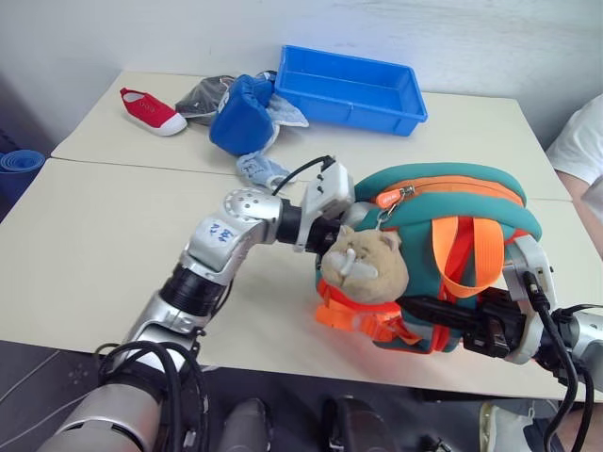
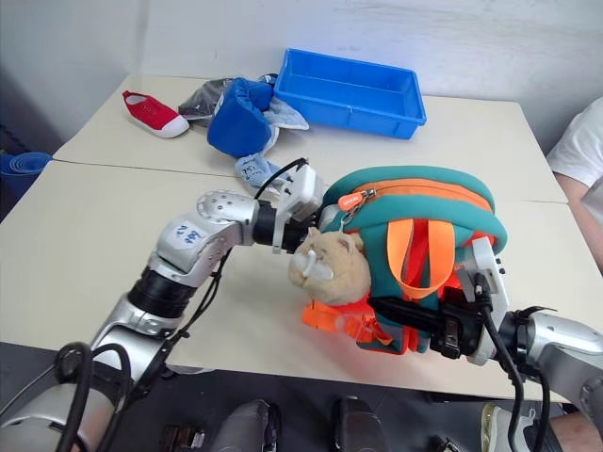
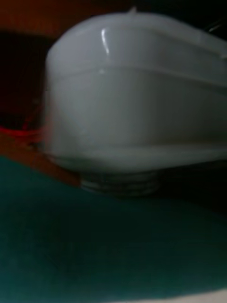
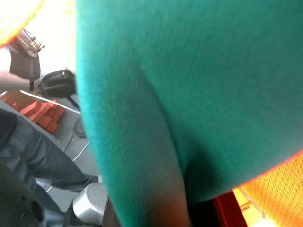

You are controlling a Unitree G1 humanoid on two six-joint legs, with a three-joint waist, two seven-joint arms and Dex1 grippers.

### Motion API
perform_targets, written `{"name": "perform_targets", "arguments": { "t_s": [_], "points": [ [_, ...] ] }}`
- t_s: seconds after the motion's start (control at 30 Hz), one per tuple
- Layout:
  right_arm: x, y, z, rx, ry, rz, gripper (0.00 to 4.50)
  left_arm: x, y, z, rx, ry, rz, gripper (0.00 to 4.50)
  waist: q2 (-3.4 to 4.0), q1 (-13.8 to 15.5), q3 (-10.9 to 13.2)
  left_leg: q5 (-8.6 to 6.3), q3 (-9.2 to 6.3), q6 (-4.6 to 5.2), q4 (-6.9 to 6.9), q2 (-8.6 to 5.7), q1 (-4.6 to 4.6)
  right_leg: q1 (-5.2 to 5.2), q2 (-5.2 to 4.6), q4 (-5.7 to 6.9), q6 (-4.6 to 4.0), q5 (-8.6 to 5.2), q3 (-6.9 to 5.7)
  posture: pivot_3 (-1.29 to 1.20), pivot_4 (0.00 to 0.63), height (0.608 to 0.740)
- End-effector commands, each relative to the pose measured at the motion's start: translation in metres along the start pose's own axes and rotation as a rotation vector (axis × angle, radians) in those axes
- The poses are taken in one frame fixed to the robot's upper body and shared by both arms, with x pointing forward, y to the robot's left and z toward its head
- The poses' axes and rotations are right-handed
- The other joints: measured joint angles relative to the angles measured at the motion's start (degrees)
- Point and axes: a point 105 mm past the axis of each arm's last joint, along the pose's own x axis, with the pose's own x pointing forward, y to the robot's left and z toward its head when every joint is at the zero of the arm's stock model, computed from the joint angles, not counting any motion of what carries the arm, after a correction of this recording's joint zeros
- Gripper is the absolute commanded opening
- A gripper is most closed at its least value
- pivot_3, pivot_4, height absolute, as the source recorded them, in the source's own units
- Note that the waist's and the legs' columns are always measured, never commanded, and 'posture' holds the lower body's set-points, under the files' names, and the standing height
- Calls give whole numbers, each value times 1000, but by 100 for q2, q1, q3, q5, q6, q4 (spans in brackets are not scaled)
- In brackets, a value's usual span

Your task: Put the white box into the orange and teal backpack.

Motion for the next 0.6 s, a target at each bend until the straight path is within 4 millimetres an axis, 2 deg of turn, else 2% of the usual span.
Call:
{"name": "perform_targets", "arguments": {
  "t_s": [0.03, 0.1, 0.2, 0.27, 0.4, 0.5, 0.6],
  "points": [
    [5, 6, 1, -25, -19, 4, 0, -14, 1, 19, 28, -60, -4, 2469, 0, -21, 0, 2, 0, -3, 0, 0, 1, -1, 0, 6, 0, 0, 2, 0, 150, 740],
    [6, 5, 2, -34, -34, -9, 0, -31, 4, 29, 43, -138, -2, 2951, 1, -69, 0, 8, -1, -4, -1, 1, 1, -3, 0, 12, 0, 0, 2, 0, 150, 740],
    [8, 2, 4, -49, -62, -39, 0, -75, -4, 40, 114, -224, -83, 3748, 4, -141, 2, 14, -2, -9, -4, 2, 2, -6, 1, 17, 0, 0, 2, 0, 150, 740],
    [8, 0, 5, -55, -72, -58, 0, -98, -3, 36, 86, -203, -78, 3748, 8, -184, 5, 21, 0, -21, -12, 6, 4, -10, 5, 19, -2, -1, 2, 0, 150, 740],
    [7, -9, 8, -107, -86, -120, 0, -144, -13, 11, 112, -28, -132, 3748, 9, -193, 5, 25, -2, -29, -14, 6, 7, -11, 6, 21, -7, -4, -2, 0, 150, 740],
    [8, -11, 8, -107, -95, -114, 0, -151, -26, 8, 155, -6, -165, 3748, 9, -135, 6, 20, -2, -19, -9, 1, 5, -7, -2, 17, -7, -4, -1, 0, 150, 740],
    [10, -13, 5, -110, -90, -113, 0, -135, -35, 16, 203, -85, -145, 3748, 8, -84, 6, 11, -9, -4, 1, -2, -4, -4, -9, 13, -6, -3, -1, 0, 150, 740]
  ]
}}
